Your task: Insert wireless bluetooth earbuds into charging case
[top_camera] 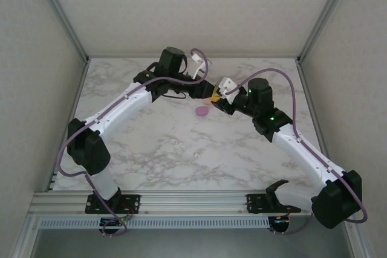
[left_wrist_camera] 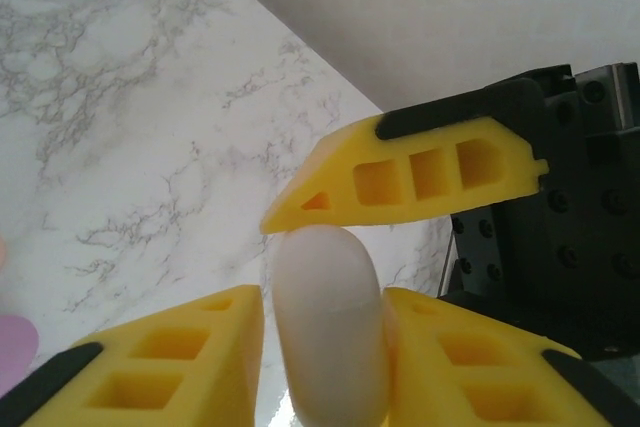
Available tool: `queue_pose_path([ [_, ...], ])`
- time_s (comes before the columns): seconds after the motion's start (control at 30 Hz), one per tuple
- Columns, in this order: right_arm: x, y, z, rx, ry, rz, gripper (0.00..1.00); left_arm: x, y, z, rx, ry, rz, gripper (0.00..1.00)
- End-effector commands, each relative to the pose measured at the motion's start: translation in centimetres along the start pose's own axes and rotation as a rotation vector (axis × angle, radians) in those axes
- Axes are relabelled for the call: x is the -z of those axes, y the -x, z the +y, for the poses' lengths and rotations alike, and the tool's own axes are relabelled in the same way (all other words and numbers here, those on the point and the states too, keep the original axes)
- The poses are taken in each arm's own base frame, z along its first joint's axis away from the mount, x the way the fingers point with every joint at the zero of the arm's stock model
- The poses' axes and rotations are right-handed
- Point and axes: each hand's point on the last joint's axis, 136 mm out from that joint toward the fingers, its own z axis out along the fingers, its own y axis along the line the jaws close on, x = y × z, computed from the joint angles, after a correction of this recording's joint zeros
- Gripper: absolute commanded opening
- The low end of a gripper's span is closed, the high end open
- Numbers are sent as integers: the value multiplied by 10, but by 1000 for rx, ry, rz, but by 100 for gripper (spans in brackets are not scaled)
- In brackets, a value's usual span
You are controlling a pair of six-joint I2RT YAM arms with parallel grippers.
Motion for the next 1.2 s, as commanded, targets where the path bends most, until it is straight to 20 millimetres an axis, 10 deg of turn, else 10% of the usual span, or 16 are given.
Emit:
queue_pose_path([
  [0.0,3,20,-3,42,-13,-39,40,-3,-3,-5,-10,-10,30,30],
  [0.3,11,19,-7,71,-68,-37,48,8,9,-12,-48,-9,-16,10],
  [0.63,28,27,-5,13,-101,-180,58,46,26,-44,-127,-85,-198,12],
  [1.17,44,59,-11,110,-142,-298,55,47,33,-49,-73,-134,-237,14],
])
